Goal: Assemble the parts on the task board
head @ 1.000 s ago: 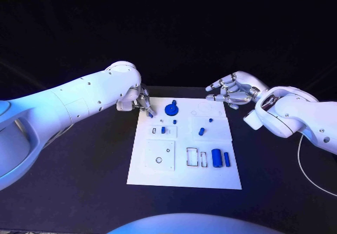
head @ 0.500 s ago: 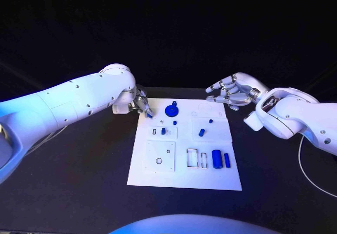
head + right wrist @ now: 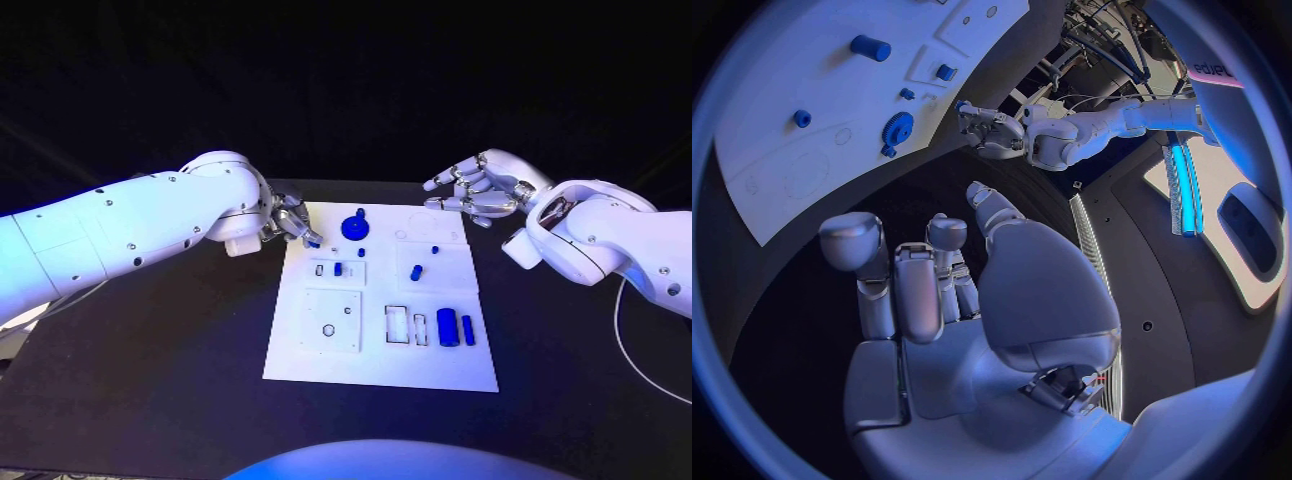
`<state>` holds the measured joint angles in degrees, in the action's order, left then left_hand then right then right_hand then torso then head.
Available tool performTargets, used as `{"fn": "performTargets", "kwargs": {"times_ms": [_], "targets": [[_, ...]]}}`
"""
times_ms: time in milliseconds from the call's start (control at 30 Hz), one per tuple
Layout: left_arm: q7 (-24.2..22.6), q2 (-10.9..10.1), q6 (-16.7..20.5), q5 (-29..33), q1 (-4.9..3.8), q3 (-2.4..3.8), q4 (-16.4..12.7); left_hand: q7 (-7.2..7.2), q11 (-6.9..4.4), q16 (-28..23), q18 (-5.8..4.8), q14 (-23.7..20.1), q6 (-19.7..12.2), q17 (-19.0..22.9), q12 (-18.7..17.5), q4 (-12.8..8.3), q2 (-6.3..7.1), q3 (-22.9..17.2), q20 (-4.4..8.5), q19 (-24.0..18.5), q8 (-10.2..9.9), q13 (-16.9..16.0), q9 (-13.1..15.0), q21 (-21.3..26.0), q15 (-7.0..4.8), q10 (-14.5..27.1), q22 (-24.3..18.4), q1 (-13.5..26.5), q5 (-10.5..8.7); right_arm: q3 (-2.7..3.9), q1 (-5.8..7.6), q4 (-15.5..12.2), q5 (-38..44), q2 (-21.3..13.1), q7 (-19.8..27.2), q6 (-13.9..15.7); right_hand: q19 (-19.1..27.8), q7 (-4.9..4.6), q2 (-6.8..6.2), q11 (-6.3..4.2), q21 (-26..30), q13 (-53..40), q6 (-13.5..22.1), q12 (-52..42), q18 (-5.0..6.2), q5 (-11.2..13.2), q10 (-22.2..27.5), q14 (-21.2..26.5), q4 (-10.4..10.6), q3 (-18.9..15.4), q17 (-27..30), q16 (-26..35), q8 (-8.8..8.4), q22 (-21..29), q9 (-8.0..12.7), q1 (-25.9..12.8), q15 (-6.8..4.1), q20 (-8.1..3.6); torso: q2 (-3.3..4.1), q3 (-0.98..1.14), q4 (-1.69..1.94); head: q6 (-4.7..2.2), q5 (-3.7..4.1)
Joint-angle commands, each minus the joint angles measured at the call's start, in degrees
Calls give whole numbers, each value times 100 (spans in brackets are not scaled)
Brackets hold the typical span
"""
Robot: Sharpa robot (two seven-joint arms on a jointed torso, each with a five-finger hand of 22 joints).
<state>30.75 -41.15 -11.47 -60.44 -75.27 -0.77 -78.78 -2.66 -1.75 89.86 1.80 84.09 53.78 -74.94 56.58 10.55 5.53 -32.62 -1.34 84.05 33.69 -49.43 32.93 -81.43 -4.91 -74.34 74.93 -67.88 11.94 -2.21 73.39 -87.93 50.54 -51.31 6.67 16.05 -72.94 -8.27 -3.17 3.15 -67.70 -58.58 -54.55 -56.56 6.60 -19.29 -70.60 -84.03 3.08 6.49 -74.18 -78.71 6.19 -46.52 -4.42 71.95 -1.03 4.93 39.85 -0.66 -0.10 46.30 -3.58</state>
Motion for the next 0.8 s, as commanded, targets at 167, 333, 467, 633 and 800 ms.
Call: {"fn": "performTargets", "kwargs": {"times_ms": [167,333,467,633,800], "targets": [[-283,-104,487,-186,140,-21,-320,20,-3,14,21,591,51,-1506,49,-764,-27,-805,12,320,25,-28,6,-44,-13,-50,959,26,29,-5,-3,13,30,10,5,-82,9,1,31,-6,28,-5,-16,-25,110,-12,33,-273,-17,-6,5,18,34,5,8,11,-36,-40,2,-1,7,29,-13],[-233,-78,304,-289,212,-27,-324,22,-5,14,21,591,54,-1506,48,-774,-22,-815,13,321,27,-25,5,-45,-15,-53,960,31,30,-7,-5,24,29,23,10,-89,9,1,31,-6,28,-5,-16,-25,110,-12,33,-273,-17,-6,5,18,34,5,8,11,-36,-40,3,3,-7,44,-17],[-163,-41,202,-364,245,-33,-282,23,-6,14,21,591,55,-1506,52,-781,-17,-821,14,321,28,-30,5,-44,-16,-57,960,34,30,-8,-6,27,28,25,12,-91,9,1,31,-6,28,-5,-16,-25,110,-12,33,-273,-17,-6,5,18,34,5,8,11,-36,-40,6,6,-2,53,-14],[-45,7,24,-401,267,-36,-207,24,-8,14,21,591,58,-1506,57,-792,-11,-829,16,322,30,-35,3,-45,-17,-62,961,38,30,-9,-8,31,28,29,15,-91,9,1,31,-6,28,-5,-16,-25,110,-12,33,-273,-17,-6,5,18,34,5,8,11,-36,-40,0,3,-1,77,-14],[47,59,-156,-422,278,-41,-128,25,-9,14,21,591,59,-1506,62,-799,-7,-835,16,322,31,-40,3,-44,-18,-66,961,40,31,-9,-10,32,28,34,18,-91,9,1,31,-6,28,-5,-16,-25,110,-12,33,-273,-17,-6,5,18,34,5,8,11,-36,-40,2,5,2,88,-17]]}}
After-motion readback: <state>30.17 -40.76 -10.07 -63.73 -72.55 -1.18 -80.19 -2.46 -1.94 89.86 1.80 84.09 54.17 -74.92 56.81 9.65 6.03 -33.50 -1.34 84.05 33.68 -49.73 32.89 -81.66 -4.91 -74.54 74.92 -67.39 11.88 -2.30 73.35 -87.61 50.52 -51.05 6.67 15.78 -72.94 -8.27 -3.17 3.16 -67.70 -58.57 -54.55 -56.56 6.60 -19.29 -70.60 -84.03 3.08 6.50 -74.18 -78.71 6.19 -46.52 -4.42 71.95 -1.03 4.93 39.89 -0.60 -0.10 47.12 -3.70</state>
